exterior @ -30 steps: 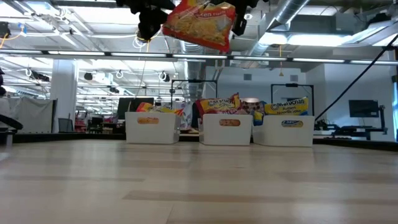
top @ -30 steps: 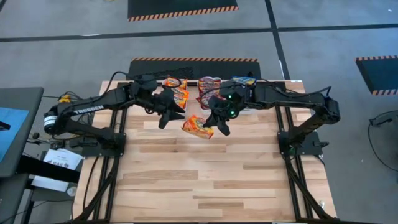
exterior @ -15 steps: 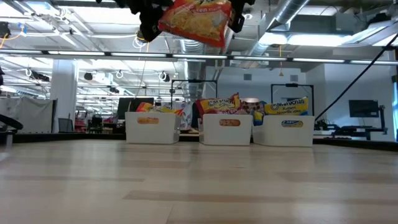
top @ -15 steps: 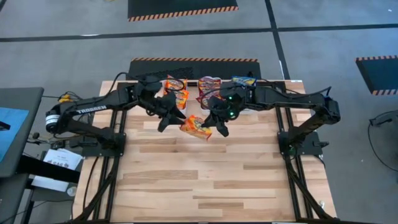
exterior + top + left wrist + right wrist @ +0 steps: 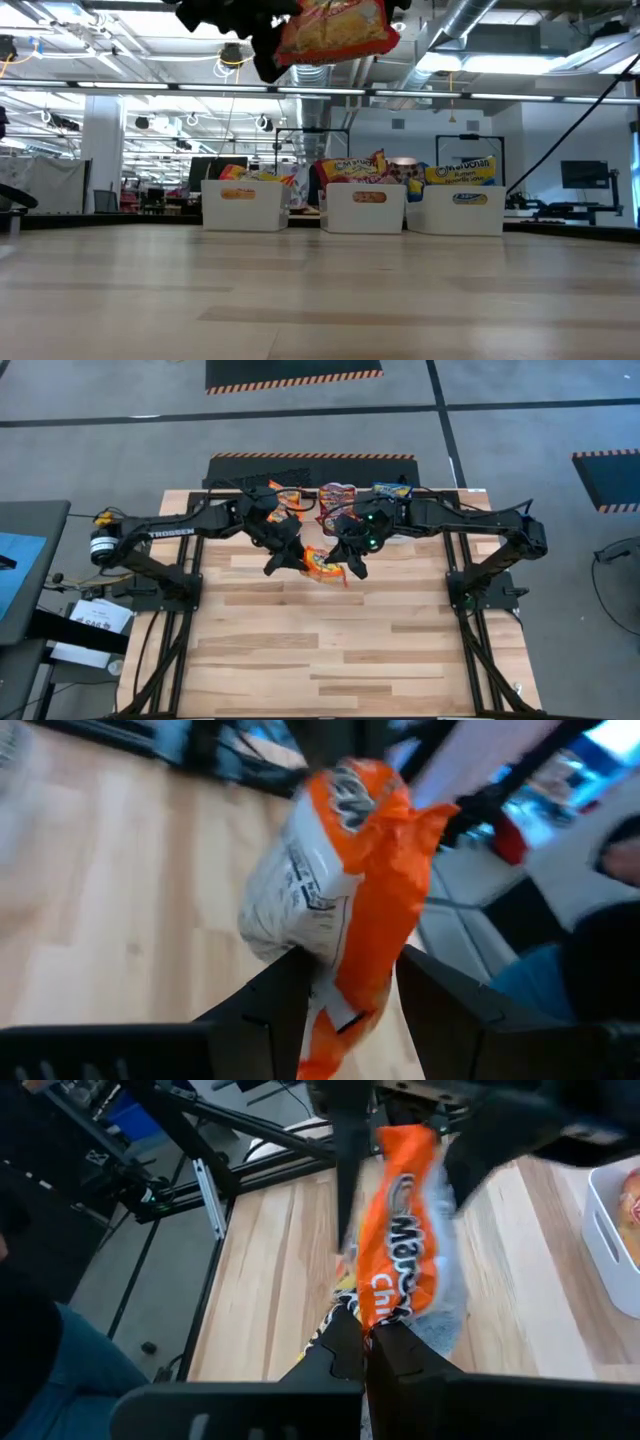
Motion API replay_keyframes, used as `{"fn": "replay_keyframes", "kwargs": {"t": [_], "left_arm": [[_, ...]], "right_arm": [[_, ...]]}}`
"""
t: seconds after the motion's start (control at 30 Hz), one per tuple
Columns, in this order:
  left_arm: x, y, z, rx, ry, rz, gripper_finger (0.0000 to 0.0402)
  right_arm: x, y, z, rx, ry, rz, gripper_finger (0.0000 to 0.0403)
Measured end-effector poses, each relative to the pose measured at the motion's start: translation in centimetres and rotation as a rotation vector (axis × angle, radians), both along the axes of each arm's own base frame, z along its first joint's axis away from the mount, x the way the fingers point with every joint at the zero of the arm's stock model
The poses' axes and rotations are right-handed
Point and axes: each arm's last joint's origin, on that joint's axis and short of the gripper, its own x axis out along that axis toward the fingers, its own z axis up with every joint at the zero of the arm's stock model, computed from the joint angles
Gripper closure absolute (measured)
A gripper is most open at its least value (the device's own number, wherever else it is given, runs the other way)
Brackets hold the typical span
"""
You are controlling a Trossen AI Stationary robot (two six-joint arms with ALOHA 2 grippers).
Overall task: Sort Maruchan noodles
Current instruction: Put the orange noodle pack into the left white bin
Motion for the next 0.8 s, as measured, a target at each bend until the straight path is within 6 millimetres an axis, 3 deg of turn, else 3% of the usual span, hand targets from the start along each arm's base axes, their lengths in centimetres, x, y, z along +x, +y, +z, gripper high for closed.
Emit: {"fn": "replay_keyframes", "kwargs": {"t": [0.2,0.43,0.7,0.8], "left_arm": [[0.77,-0.47,0.38,0.0,-0.084,-0.058,0.0264],[0.86,-0.4,0.41,0.007,-0.073,0.013,0.0274],[0.8,-0.41,0.24,0.002,-0.053,0.017,0.0385],[0.8,-0.4,0.24,0.005,-0.054,0.018,0.0393]], "right_arm": [[-0.09,-0.11,-0.1,0.001,0.014,-0.005,0.0395],[-0.05,-0.14,-0.04,0.01,0.01,-0.018,0.0395],[0.03,-0.11,0.09,0.011,-0.004,-0.018,0.0391],[0.04,-0.14,0.08,0.006,-0.003,-0.025,0.0374]]}}
